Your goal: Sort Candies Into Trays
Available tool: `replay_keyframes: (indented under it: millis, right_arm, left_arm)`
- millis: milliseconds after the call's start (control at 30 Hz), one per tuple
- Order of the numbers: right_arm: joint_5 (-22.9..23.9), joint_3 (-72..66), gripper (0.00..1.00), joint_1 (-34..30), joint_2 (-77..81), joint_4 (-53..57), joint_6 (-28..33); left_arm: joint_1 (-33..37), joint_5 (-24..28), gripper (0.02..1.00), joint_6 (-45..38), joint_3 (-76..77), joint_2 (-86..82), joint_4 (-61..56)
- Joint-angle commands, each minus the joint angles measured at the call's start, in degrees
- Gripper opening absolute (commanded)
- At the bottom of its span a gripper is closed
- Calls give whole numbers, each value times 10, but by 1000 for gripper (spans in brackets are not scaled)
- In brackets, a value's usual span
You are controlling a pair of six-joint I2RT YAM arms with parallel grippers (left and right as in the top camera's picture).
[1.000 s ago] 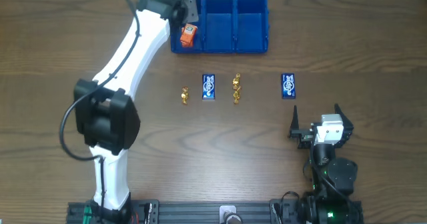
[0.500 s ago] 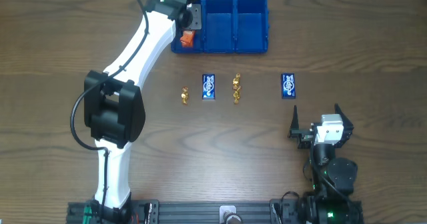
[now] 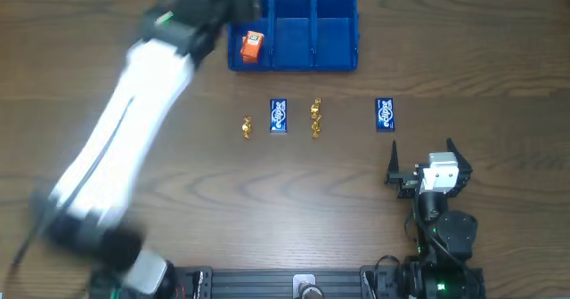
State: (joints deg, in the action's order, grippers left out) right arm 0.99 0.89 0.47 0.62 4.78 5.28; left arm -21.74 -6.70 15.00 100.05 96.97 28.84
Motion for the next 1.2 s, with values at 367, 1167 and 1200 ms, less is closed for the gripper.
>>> replay_keyframes:
  millis: [367,1167,1200]
  right_arm:
    - [-3,-4,1000,-2,-3,0,6]
    - [-3,-4,1000,-2,-3,0,6]
    - [-3,-4,1000,-2,-3,0,6]
  left_arm:
    - [148,76,860,-127,-646,-699,-173]
    - [236,196,1000,-181,-998,-968,-301]
    - [236,196,1000,-194,-998,-968,-311]
